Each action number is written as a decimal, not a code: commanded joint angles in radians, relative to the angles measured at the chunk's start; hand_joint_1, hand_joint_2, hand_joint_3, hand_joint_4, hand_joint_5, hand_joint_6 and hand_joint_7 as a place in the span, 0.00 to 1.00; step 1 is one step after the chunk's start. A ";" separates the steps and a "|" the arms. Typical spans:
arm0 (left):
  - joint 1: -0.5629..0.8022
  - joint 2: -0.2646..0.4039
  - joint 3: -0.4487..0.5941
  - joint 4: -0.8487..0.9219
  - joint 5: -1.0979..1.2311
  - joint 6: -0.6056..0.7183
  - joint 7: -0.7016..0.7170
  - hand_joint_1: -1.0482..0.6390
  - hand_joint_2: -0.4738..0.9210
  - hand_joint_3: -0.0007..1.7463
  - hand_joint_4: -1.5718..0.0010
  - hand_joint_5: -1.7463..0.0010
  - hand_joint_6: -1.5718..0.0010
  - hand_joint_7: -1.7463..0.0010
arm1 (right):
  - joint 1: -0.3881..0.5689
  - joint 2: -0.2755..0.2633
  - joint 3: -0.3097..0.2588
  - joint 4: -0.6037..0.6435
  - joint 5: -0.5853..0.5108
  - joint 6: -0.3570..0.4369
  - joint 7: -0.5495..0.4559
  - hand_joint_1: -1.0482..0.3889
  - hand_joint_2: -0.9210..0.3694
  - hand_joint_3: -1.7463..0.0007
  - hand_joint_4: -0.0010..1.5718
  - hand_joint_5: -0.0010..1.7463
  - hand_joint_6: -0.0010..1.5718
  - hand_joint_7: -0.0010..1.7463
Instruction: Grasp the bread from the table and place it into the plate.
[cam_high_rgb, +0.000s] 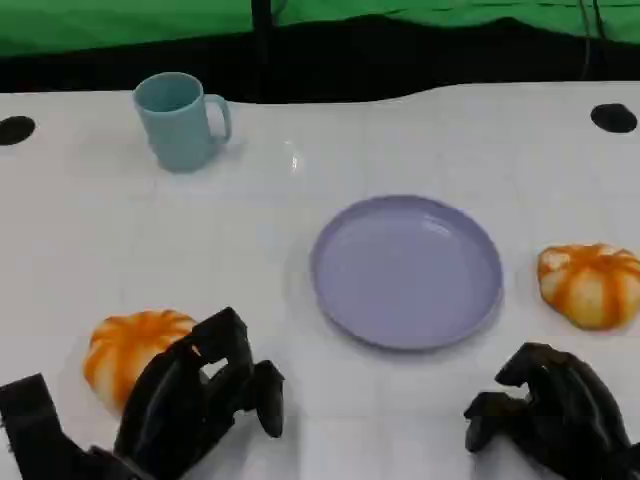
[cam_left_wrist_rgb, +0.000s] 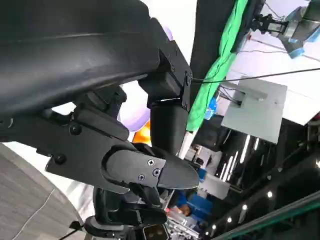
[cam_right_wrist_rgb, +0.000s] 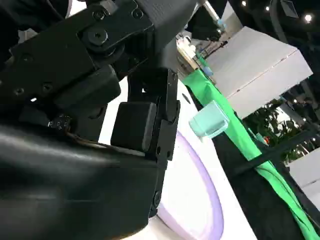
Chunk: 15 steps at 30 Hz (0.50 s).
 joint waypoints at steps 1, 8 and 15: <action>0.003 0.010 0.007 -0.003 0.006 0.005 0.008 0.17 1.00 0.09 0.44 0.00 0.58 0.00 | -0.008 -0.015 -0.012 -0.002 0.010 0.000 0.004 0.02 0.14 1.00 1.00 0.41 1.00 0.19; 0.007 0.004 0.008 -0.007 0.009 -0.002 0.017 0.16 1.00 0.09 0.43 0.00 0.57 0.00 | -0.001 -0.012 -0.010 -0.017 0.007 0.009 -0.014 0.01 0.15 1.00 1.00 0.41 1.00 0.19; 0.009 0.005 0.009 -0.011 0.003 0.014 0.019 0.16 1.00 0.09 0.43 0.00 0.58 0.00 | -0.005 -0.011 -0.010 -0.013 0.010 0.002 -0.004 0.01 0.14 1.00 1.00 0.41 1.00 0.19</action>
